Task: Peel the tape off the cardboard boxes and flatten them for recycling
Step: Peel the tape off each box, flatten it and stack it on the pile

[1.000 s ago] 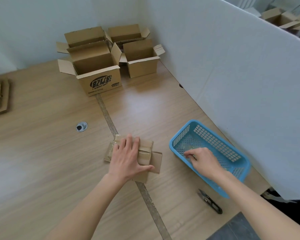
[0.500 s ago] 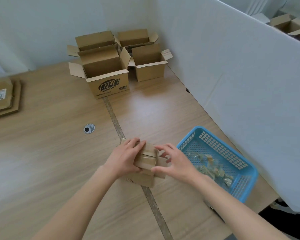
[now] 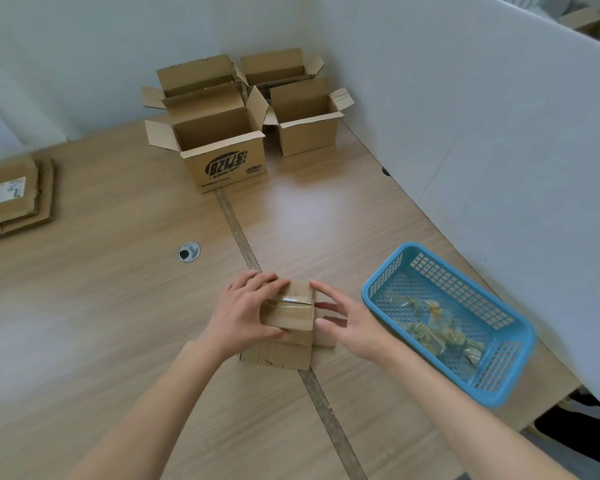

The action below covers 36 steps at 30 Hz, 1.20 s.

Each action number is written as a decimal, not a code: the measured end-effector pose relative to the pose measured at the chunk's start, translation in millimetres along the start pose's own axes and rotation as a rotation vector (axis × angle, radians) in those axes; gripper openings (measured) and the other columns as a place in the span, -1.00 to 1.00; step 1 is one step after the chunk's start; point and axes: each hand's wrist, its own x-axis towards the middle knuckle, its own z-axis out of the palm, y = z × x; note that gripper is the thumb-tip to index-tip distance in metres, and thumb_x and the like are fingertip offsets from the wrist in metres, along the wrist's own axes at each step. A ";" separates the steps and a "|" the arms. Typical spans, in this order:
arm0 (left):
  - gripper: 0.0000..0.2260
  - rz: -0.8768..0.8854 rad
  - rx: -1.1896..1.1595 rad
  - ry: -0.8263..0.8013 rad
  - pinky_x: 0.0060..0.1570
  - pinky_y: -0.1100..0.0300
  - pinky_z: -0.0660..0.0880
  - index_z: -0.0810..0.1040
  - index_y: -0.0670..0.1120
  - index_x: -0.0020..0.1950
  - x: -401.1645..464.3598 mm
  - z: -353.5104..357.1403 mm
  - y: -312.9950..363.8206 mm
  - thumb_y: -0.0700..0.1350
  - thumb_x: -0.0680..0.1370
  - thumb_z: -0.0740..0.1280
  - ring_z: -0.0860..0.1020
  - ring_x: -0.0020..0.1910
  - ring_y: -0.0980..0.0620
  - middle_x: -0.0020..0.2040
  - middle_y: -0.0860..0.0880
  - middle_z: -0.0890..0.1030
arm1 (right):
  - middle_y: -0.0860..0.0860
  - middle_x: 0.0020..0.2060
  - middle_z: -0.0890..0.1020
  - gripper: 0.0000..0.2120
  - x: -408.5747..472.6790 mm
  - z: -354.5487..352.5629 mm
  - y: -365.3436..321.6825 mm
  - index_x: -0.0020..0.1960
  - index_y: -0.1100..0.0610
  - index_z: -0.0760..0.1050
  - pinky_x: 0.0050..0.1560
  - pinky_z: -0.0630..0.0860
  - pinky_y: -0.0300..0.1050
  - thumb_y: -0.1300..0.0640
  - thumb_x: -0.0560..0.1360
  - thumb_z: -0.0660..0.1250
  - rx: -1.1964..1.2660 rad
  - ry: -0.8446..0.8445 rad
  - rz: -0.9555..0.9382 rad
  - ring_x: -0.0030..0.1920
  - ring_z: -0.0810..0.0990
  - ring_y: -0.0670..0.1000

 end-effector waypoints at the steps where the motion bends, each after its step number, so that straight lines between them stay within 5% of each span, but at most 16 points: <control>1: -0.11 -0.003 -0.007 0.009 0.31 0.01 0.31 0.41 0.14 0.52 -1.5 1.2 -0.3 0.32 0.23 0.57 0.30 0.43 0.00 0.43 0.14 0.44 | -0.36 0.38 0.45 -0.37 0.1 0.3 -1.1 0.45 -0.38 0.33 0.33 0.53 -0.10 0.16 0.55 0.41 -0.022 0.008 -0.005 0.35 0.50 -0.17; 7: -0.09 -0.009 0.056 0.024 0.26 -0.06 0.33 0.36 0.15 0.54 -7.1 9.0 6.2 0.41 0.23 0.47 0.29 0.44 -0.05 0.44 0.12 0.42 | -0.40 0.33 0.48 -0.34 -3.3 -2.4 0.5 0.41 -0.38 0.33 0.29 0.54 -0.16 0.19 0.53 0.46 0.001 0.013 0.034 0.33 0.49 -0.25; 16: -0.11 -0.020 0.072 0.037 0.26 -0.07 0.34 0.36 0.14 0.54 -10.3 11.7 9.5 0.45 0.25 0.36 0.28 0.44 -0.05 0.45 0.11 0.41 | -0.23 0.38 0.50 -0.31 -2.6 -4.4 0.8 0.49 -0.13 0.37 0.29 0.56 -0.06 0.19 0.44 0.52 0.072 -0.010 0.052 0.35 0.51 -0.17; 25: -0.12 -0.004 0.095 0.067 0.24 -0.08 0.34 0.40 0.10 0.52 -12.4 16.4 14.9 0.40 0.26 0.46 0.31 0.42 -0.07 0.43 0.06 0.45 | -0.24 0.30 0.55 -0.32 3.4 -10.4 -0.3 0.36 -0.18 0.44 0.24 0.58 -0.06 0.10 0.33 0.62 0.062 -0.033 0.071 0.32 0.53 -0.17; 28: -0.12 -0.011 0.108 0.066 0.24 -0.08 0.34 0.41 0.10 0.51 -12.6 15.5 16.8 0.45 0.26 0.35 0.33 0.42 -0.08 0.43 0.07 0.45 | -0.25 0.25 0.57 -0.33 3.5 -9.7 -1.3 0.32 -0.21 0.46 0.23 0.57 -0.09 0.09 0.30 0.63 0.022 -0.014 0.057 0.29 0.54 -0.20; 36: -0.12 -0.011 0.083 0.068 0.26 -0.07 0.33 0.39 0.11 0.53 -12.5 16.5 16.6 0.45 0.28 0.40 0.31 0.43 -0.05 0.44 0.09 0.43 | -0.20 0.30 0.59 -0.29 -5.4 -1.7 -0.5 0.42 -0.15 0.49 0.19 0.62 -0.12 0.17 0.34 0.62 -0.022 0.130 0.028 0.15 0.64 -0.19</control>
